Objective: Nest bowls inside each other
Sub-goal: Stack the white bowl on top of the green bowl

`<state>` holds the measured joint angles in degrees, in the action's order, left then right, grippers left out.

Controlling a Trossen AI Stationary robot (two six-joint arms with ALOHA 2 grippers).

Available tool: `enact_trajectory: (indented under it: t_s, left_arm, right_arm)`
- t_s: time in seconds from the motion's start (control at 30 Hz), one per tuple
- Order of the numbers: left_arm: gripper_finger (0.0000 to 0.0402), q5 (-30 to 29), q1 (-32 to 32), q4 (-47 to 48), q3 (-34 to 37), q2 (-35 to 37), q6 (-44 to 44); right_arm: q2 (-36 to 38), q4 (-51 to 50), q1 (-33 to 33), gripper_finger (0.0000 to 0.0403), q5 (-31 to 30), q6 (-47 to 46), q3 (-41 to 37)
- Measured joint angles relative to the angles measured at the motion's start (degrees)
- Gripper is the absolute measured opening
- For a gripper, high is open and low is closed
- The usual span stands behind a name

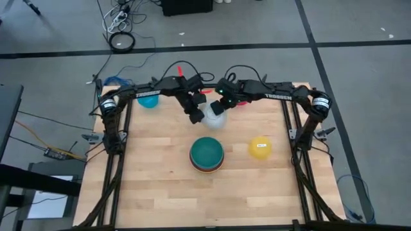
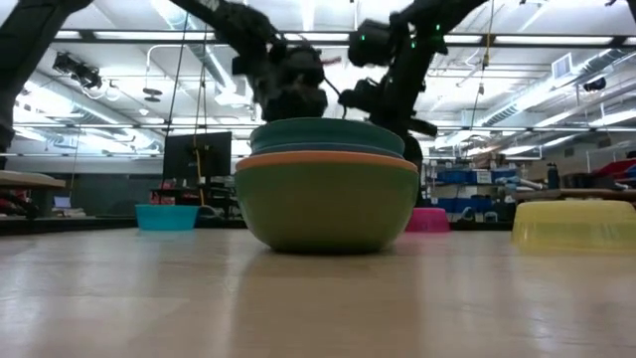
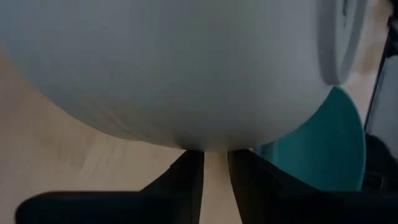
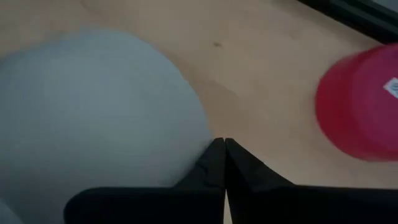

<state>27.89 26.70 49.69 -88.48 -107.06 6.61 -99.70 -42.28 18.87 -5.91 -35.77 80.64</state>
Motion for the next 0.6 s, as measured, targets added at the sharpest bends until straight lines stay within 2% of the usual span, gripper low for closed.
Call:
enact_trajectory:
  t_s: [0.33, 0.47, 0.53, 0.57, 0.6]
  left_arm:
    - [0.0083, -7.9, -4.0, 8.5, -1.0, 9.7, -2.6]
    - [0.0083, -11.8, -6.6, 8.7, -1.1, 12.0, -3.3]
    - [0.0083, -14.9, -7.8, 4.5, -1.1, 12.7, -3.4]
    - [0.0083, -16.6, -8.2, -2.3, -1.1, 12.9, -3.3]
    - [0.0083, -16.8, -8.7, -14.6, -1.4, 12.9, -3.2]
  right_arm:
    - [3.1, -3.0, -9.9, 0.0000, -4.4, -5.0, 0.4]
    - [3.3, -5.1, -14.4, 0.0000, -5.4, -7.1, 0.4]
    - [3.3, -6.7, -16.6, 0.0000, -5.4, -7.9, 0.4]
    - [3.3, -7.1, -17.6, 0.0000, -5.2, -8.1, 0.4]
    - [3.3, -4.1, -18.9, 0.0000, -5.6, -8.4, 0.7]
